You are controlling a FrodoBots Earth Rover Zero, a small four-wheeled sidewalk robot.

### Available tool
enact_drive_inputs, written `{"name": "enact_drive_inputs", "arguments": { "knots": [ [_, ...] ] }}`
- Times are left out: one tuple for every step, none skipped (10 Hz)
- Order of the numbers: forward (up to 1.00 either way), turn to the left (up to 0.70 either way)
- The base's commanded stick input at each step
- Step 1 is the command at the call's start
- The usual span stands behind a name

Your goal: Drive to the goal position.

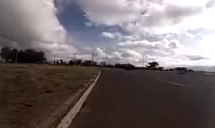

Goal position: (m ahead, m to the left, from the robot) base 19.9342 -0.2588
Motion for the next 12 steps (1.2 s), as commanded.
{"name": "enact_drive_inputs", "arguments": {
  "knots": [
    [0.84,0.00],
    [0.84,0.00],
    [0.85,0.00],
    [0.84,0.00],
    [0.84,0.00],
    [0.84,0.00],
    [0.85,0.00],
    [0.85,0.00],
    [0.85,0.00],
    [0.84,0.00],
    [0.85,0.00],
    [0.85,0.00]
  ]
}}
